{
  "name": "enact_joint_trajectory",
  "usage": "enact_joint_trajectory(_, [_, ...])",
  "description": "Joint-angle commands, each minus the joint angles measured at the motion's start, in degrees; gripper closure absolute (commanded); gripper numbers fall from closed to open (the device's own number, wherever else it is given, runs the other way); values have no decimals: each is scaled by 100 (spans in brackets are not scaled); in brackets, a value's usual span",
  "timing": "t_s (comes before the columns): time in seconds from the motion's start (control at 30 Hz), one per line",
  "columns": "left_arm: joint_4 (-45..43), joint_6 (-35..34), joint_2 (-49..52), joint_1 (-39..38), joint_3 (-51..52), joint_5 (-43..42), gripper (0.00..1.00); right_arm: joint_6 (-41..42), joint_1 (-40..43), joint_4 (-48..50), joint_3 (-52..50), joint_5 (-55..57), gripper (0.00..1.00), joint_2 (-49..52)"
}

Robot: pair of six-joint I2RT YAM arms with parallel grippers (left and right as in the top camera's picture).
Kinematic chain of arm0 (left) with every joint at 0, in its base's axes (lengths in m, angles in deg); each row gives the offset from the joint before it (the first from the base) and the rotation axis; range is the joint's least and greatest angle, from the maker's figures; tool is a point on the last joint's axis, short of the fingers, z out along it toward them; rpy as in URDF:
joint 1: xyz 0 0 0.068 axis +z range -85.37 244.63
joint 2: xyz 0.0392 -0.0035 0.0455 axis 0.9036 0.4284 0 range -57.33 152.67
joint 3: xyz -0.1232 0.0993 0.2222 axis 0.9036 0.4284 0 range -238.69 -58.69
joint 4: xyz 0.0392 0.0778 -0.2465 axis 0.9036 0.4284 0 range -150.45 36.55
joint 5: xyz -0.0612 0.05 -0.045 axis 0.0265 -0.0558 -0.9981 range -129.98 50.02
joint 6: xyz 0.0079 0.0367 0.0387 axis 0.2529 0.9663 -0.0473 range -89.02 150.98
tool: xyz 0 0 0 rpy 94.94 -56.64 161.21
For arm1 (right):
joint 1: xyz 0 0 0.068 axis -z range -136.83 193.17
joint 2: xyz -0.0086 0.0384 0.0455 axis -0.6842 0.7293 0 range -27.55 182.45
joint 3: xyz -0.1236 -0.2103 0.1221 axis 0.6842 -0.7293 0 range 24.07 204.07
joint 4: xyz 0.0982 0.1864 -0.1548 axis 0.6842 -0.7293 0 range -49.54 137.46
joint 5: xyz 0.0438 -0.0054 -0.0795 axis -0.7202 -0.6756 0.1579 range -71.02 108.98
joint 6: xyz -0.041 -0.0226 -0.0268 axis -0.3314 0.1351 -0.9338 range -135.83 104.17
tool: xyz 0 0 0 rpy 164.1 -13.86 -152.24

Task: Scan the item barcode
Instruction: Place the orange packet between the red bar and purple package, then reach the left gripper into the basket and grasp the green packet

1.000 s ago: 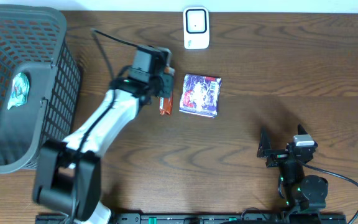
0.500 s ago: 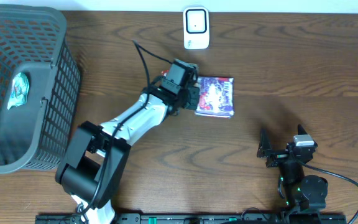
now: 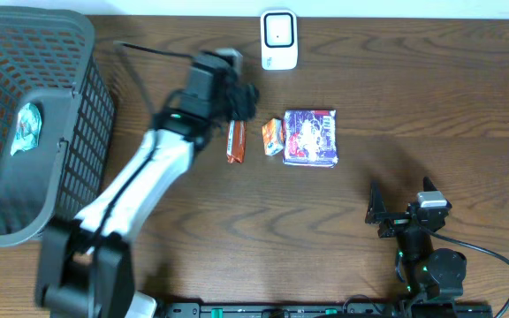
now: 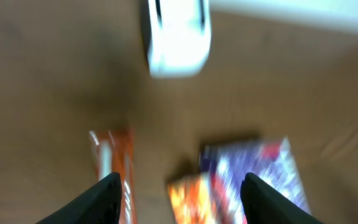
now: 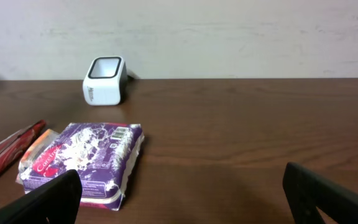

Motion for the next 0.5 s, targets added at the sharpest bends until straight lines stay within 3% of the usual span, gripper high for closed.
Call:
enact_joint_trajectory(0.0, [-203, -2, -1174, 787, -345, 52, 39, -83, 61, -11, -15, -13, 1, -20])
enact_joint_trajectory(0.07, [-271, -2, -1611, 1353, -348, 297, 39, -83, 61, -11, -15, -13, 1, -17])
enact_joint_trajectory(0.23, [15, 96, -2118, 3169, -345, 2011, 34, -83, 61, -11, -15, -13, 1, -17])
enact_joint_trajectory(0.37, [44, 1220, -1799, 4402, -345, 2144, 34, -83, 61, -11, -15, -13, 1, -17])
enact_joint_trajectory(0.47, [68, 2365, -1257, 4861, -345, 2103, 34, -83, 61, -11, -15, -13, 1, -17])
